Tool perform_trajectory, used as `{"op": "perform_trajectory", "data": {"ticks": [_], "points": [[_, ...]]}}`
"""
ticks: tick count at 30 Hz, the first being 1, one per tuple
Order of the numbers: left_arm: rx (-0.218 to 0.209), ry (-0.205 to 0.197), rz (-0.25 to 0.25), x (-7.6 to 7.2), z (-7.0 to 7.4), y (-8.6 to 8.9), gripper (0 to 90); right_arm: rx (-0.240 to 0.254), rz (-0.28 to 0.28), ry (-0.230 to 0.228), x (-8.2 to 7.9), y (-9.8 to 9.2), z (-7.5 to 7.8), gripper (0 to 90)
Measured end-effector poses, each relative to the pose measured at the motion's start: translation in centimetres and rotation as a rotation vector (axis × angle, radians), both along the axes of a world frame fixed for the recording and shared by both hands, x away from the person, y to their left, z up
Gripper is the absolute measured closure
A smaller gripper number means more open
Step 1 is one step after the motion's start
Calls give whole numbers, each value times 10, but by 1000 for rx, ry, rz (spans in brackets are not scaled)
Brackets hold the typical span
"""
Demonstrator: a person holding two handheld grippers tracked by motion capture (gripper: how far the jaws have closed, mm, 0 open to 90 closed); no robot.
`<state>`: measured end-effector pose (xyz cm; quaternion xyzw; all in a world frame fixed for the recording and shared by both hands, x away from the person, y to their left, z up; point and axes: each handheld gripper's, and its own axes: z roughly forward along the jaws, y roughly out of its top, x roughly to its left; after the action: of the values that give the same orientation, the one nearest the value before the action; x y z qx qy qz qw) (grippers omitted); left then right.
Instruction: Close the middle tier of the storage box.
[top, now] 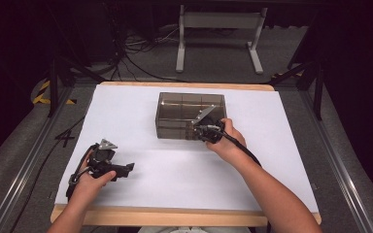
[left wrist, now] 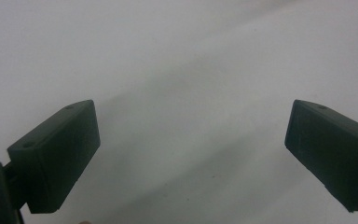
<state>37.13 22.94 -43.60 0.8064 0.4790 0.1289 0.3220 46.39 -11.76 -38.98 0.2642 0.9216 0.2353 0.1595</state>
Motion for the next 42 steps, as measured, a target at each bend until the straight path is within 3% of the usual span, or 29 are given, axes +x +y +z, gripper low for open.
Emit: {"op": "perform_trajectory", "data": {"ticks": [12, 18, 26, 42], "points": [[-6, 3, 4, 0, 0, 0, 38, -3, -40, -27, 0, 1, -1, 900], [-4, 3, -1, 0, 0, 0, 38, 1, -44, -15, 0, -2, 1, 900], [-5, 4, 1, 0, 0, 0, 38, 9, -12, 7, -4, -5, 8, 898], [-7, 12, -3, 0, 0, 2, 38, 99, 69, 73, -18, -20, 24, 710]]}}
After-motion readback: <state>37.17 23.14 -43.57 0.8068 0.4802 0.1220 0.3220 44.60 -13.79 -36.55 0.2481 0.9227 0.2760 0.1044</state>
